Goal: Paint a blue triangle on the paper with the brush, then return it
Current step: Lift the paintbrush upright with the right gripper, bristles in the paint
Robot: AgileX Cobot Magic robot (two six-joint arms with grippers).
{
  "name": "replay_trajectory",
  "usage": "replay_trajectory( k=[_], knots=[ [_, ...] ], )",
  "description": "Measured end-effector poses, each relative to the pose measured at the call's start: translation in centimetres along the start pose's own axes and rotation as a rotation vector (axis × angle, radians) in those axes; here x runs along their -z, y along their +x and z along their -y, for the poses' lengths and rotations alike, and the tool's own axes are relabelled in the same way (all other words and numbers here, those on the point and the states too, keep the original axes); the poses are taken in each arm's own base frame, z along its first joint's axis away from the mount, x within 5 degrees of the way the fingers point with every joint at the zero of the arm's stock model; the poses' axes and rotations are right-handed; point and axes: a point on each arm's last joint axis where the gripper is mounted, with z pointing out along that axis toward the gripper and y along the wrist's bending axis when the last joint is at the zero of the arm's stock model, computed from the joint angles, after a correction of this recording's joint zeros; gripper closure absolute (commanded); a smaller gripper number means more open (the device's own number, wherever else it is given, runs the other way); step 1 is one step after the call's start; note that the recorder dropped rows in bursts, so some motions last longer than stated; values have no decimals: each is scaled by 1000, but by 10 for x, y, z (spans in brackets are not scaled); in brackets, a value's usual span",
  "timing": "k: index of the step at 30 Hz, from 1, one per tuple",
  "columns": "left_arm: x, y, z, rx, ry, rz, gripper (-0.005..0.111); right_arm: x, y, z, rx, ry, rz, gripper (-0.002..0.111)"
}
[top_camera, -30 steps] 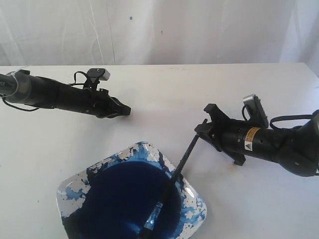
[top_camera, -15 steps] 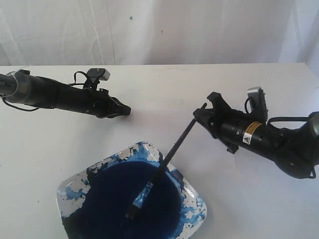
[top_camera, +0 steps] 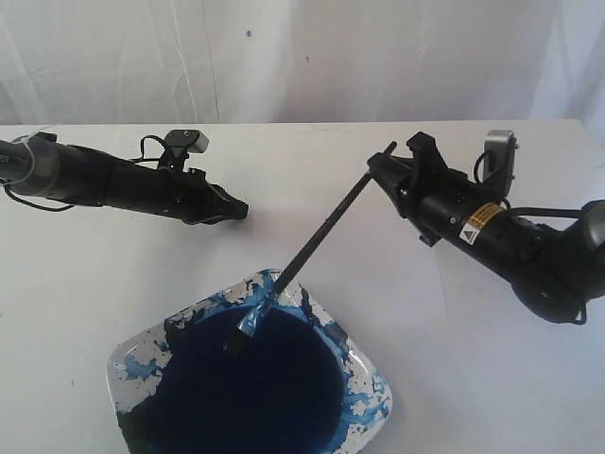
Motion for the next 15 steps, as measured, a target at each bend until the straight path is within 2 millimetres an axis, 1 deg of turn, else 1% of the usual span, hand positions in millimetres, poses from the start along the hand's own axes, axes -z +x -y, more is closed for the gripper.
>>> replay_trajectory(
  k=[8,15],
  knots=[
    [0,0,0,0,0,0,107,-14,-11,-13,160,-65,21,106],
    [0,0,0,0,-2,0,107,-25,-15,-25,248,-123,-8,108]
  ],
)
